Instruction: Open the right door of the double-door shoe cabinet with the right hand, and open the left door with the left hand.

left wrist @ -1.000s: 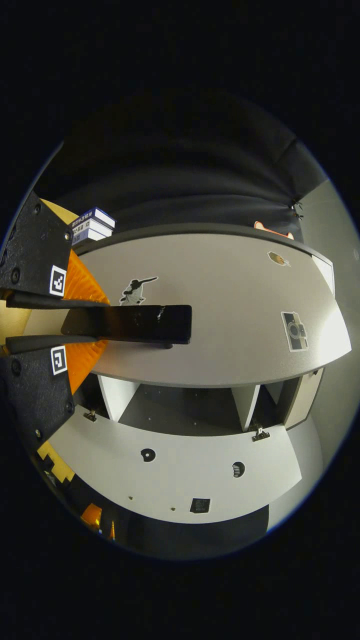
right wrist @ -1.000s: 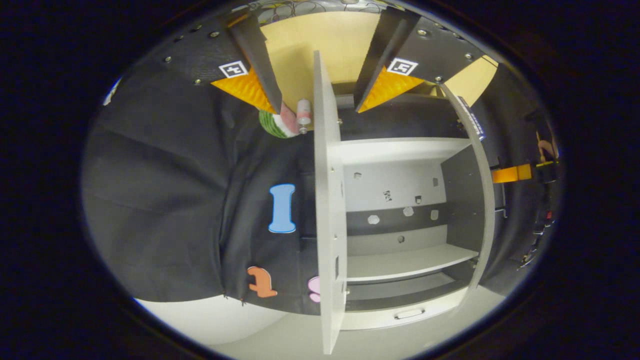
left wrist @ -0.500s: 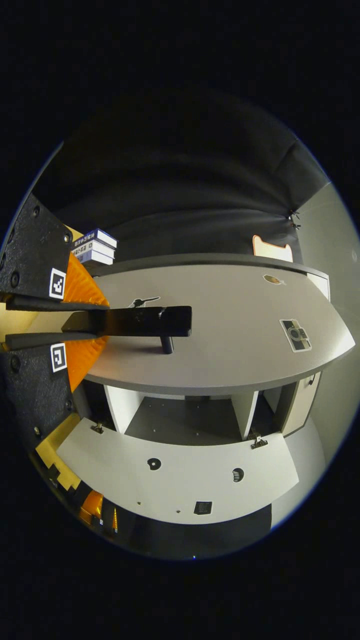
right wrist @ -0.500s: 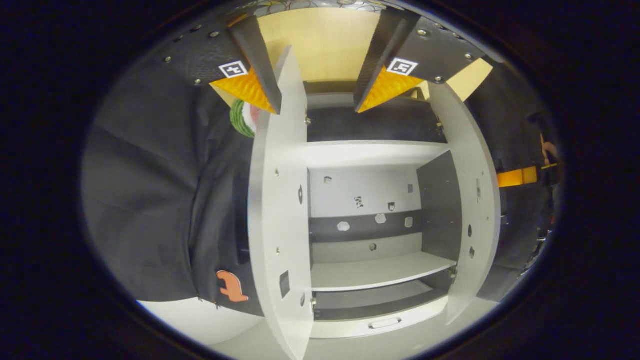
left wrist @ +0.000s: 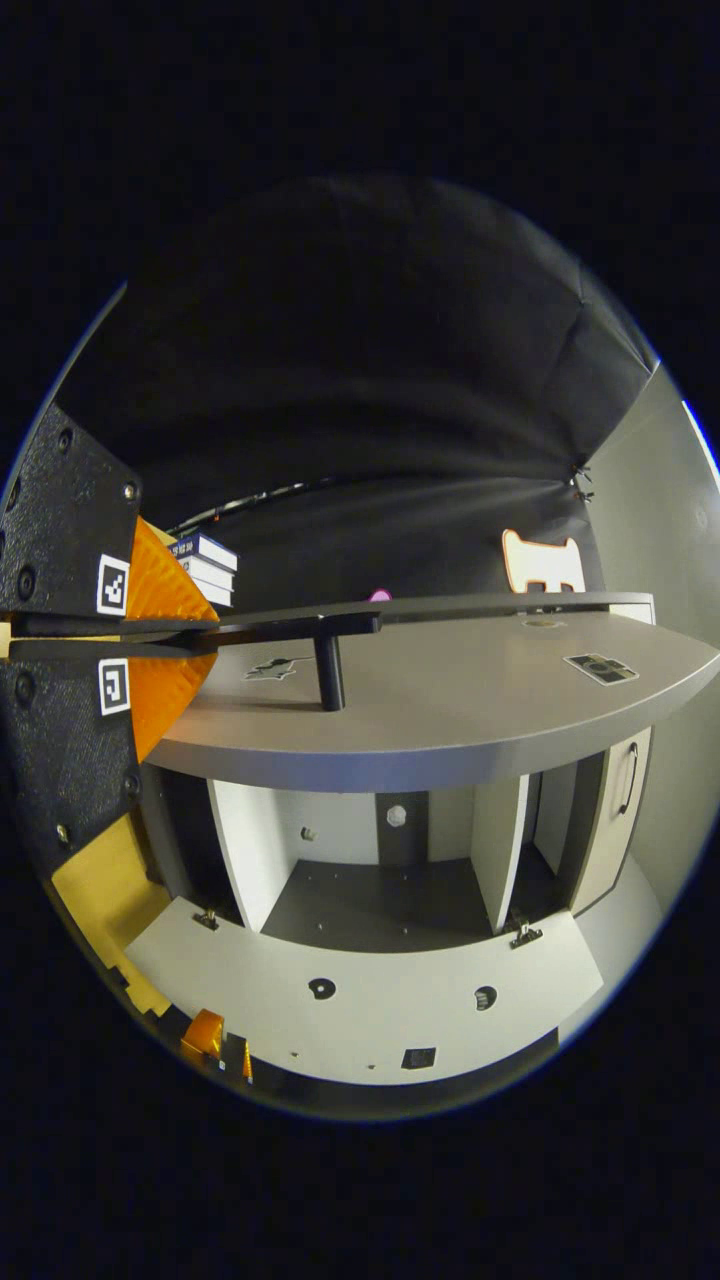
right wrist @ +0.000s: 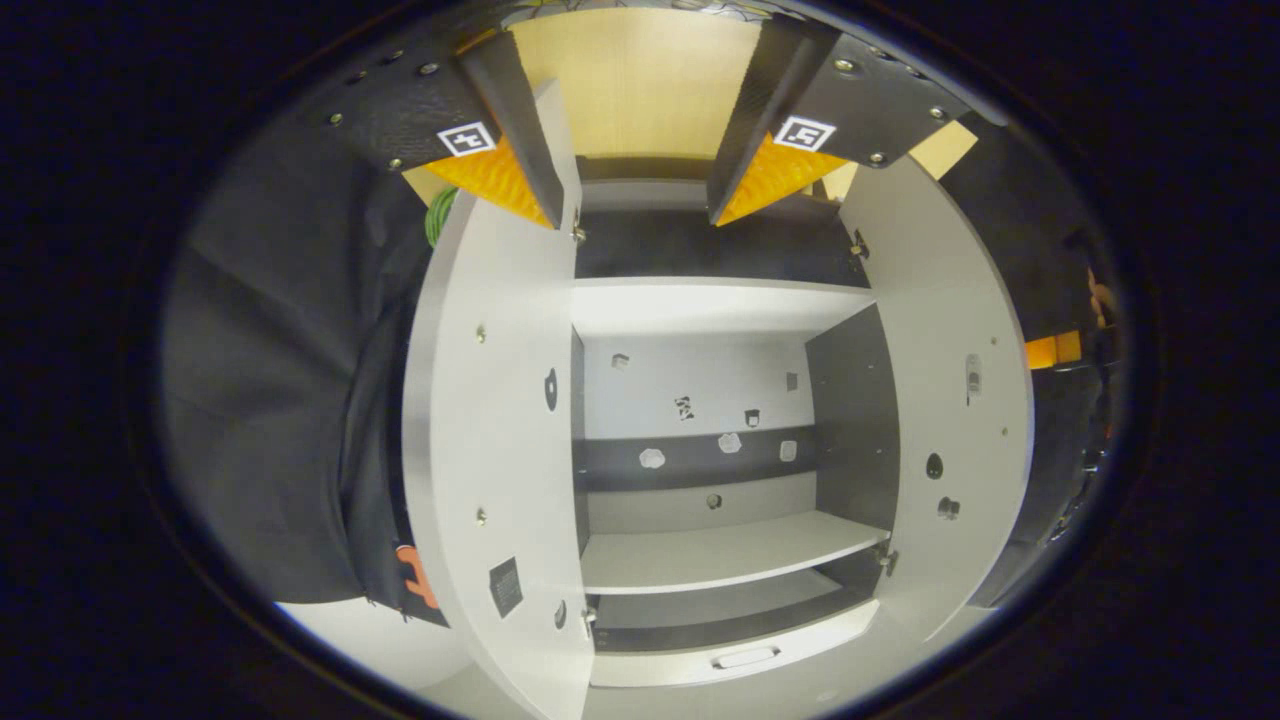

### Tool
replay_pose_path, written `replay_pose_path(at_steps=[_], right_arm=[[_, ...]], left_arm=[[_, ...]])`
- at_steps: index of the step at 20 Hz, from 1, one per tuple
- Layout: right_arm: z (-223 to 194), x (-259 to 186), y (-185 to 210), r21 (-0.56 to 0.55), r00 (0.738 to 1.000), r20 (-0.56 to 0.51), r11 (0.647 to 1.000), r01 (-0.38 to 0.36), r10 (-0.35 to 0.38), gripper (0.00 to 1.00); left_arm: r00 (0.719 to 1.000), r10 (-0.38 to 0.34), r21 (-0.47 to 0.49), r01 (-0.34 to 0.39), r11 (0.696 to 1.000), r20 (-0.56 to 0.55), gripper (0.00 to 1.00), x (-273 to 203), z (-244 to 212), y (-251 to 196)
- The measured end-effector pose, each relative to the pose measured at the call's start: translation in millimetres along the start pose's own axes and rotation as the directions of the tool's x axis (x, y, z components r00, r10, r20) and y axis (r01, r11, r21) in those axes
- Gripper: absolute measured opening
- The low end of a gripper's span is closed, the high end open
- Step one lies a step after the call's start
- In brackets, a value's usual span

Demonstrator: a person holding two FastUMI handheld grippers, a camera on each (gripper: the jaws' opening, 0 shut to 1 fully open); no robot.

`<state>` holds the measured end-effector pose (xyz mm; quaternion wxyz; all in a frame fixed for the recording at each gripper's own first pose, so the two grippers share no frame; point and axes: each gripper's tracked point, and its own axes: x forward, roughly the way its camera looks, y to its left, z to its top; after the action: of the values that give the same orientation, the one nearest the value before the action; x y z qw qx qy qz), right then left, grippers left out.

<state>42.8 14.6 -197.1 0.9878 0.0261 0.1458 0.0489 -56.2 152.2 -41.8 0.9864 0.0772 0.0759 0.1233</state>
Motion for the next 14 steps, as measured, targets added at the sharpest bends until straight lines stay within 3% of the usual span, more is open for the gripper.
replay_pose_path(at_steps=[2,11,14], right_arm=[[0,3,4,-0.006,1.0,-0.002,1.0,-0.013,0.013,0.86],[0,13,17,-0.015,0.999,-0.009,0.999,-0.049,0.049,0.86],[0,12,18,-0.014,0.998,-0.01,0.998,-0.054,0.054,0.86]], left_arm=[[1.0,0.03,-0.004,-0.03,1.0,-0.003,0.03,1,-1,15],[1.0,0.008,-0.093,-0.008,0.996,0.004,0.01,-2,-2,25],[0.997,0.076,-0.049,-0.076,0.996,-0.001,0.04,-12,-3,44]])
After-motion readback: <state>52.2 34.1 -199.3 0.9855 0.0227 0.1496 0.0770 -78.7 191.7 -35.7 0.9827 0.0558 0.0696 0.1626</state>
